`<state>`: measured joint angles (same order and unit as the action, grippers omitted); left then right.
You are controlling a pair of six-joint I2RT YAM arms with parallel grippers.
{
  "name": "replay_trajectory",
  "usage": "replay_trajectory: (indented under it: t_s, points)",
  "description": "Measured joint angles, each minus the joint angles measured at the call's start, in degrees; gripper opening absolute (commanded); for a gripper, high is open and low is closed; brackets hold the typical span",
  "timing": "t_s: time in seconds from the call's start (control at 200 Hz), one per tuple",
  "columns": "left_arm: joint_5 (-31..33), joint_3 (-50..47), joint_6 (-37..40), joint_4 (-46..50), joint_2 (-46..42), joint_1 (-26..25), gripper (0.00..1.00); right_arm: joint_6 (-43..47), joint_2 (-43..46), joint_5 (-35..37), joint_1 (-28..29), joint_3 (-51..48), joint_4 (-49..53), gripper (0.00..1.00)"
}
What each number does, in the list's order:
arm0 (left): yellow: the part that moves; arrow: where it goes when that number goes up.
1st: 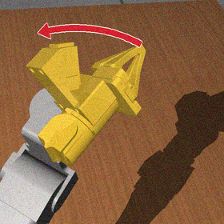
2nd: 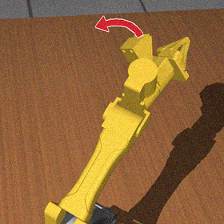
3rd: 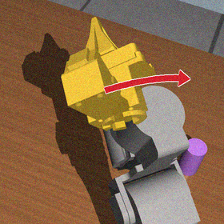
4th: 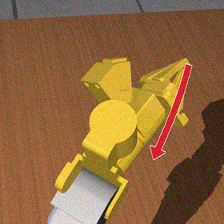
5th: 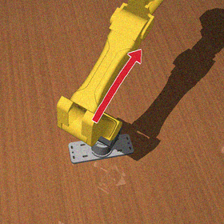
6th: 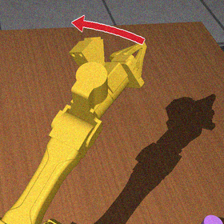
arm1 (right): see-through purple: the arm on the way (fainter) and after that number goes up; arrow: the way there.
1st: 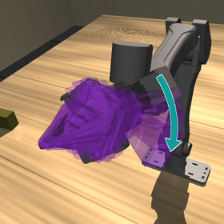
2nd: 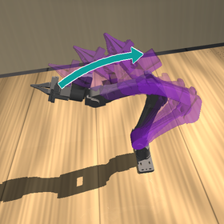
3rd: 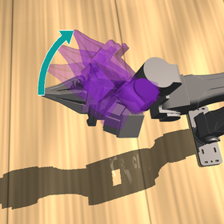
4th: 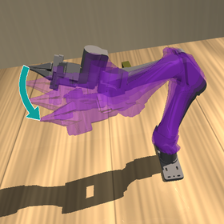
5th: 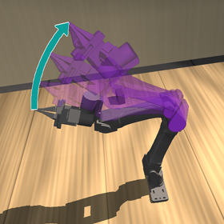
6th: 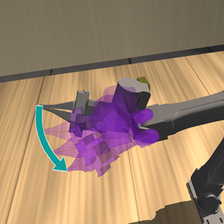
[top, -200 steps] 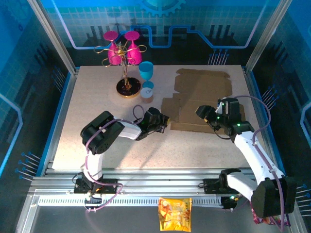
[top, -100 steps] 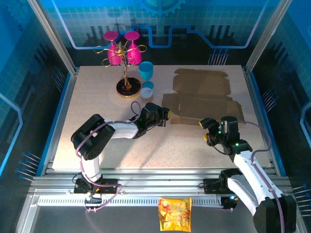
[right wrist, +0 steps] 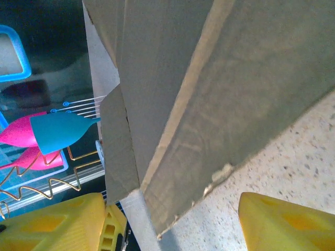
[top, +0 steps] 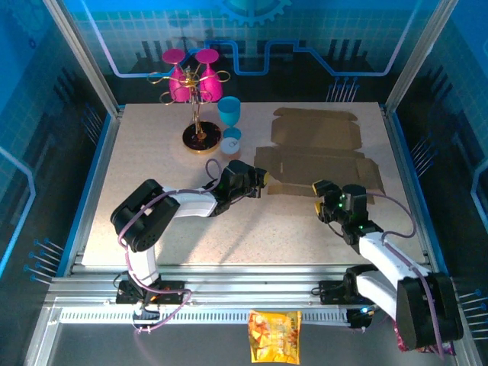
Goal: Fold the paper box
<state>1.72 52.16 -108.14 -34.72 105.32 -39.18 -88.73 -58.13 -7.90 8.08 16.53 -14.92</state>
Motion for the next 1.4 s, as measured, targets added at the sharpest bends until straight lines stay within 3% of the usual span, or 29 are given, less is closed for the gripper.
replay_trajectory:
  t_s: [0.135,0.23,0.475,0.565,0.62,0.66,0.755,0.841,1.061,1.246,1.401]
  points:
    - [-0.02,0.0,-0.02,0.2,-0.39,0.0,0.0,-0.28,-5.7,-0.2,-0.44,-0.11,-5.7,0.63]
    - [-0.02,0.0,-0.17,0.11,-0.83,0.0,0.0,-0.26,-9.01,-0.28,-0.61,-0.11,-9.18,0.55]
    - [-0.02,-0.02,-1.07,0.11,-1.14,0.0,0.0,-0.74,-14.25,-0.15,-0.87,-0.04,-15.87,0.27]
    - [0.0,-0.02,-1.22,0.09,-1.16,0.0,0.0,-0.17,-14.82,0.0,-1.14,0.02,-16.52,0.08]
    - [-0.04,-0.11,-1.31,0.11,-1.25,0.0,0.0,-0.17,-15.15,-0.04,-1.29,0.39,-16.59,0.02]
    - [-0.13,-0.15,-1.29,0.39,-1.4,0.02,0.13,-0.24,-15.17,-0.07,-1.38,0.85,-16.41,0.0]
    - [-1.62,-0.15,-0.68,2.21,-2.64,0.83,0.48,0.42,-14.32,0.04,-1.42,3.21,-13.68,0.0]
    - [-3.96,-0.13,1.79,6.08,-5.29,1.9,0.6,2.23,-11.47,0.48,-1.68,7.58,-7.67,0.0]
    - [-8.22,2.97,12.04,24.79,-18.69,7.89,0.67,8.46,-4.15,1.97,-2.69,27.02,10.32,0.0]
    - [-8.02,12.35,25.09,44.28,-29.24,13.42,0.67,12.85,-3.74,1.81,-3.23,42.36,21.73,0.0]
    - [-7.54,15.32,32.28,53.37,-33.9,16.87,0.66,14.12,-3.72,1.51,-3.08,53.9,30.84,0.0]
